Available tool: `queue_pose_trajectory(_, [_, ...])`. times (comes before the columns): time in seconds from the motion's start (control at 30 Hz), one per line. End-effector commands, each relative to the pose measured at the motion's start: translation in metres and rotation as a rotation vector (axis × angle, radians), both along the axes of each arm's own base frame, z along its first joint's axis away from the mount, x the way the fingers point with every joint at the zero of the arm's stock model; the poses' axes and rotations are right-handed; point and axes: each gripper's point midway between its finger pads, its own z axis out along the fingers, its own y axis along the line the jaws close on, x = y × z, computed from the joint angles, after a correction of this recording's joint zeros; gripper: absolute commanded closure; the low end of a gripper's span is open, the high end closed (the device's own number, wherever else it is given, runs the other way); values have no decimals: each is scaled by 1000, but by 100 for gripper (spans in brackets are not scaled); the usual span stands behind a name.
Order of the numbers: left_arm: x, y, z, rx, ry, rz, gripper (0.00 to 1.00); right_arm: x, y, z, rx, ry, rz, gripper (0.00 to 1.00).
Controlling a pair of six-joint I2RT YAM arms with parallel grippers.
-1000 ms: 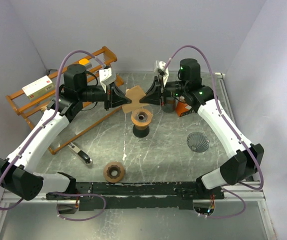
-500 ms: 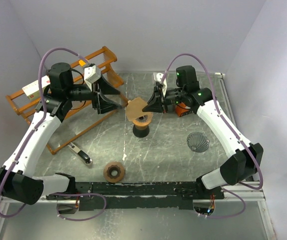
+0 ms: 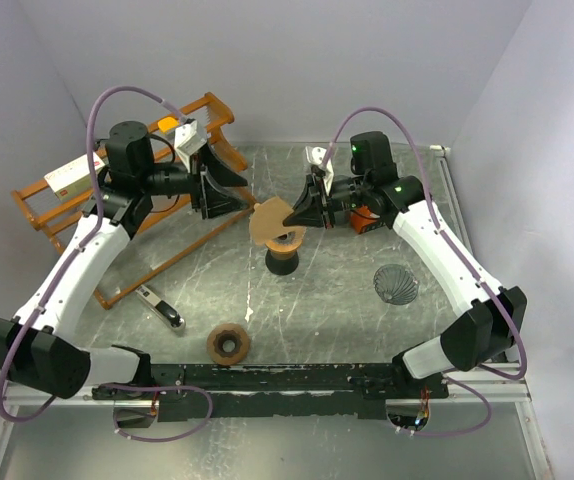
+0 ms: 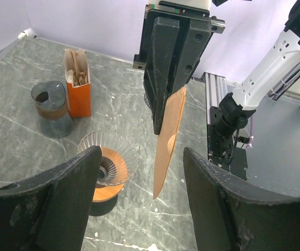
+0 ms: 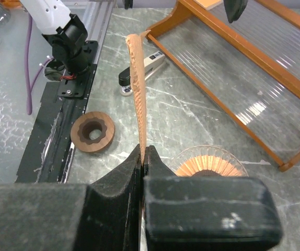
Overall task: Place the coffee filter in the dripper
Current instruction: Place the coffee filter in the coffee dripper.
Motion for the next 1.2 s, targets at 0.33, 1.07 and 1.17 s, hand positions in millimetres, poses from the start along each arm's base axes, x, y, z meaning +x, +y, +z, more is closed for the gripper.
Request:
queue_pose_trajectory(0.33, [6, -12, -10, 17, -3, 0, 33, -6, 5, 13, 25, 8, 30, 100])
queue_pose_trajectory(1.07, [22, -6, -25, 89, -50, 97, 33, -12, 0, 10, 25, -12, 24, 100])
queue_pose_trajectory(1.17, [12, -7, -22, 82, -49, 49, 30, -11, -1, 9, 20, -12, 17, 100])
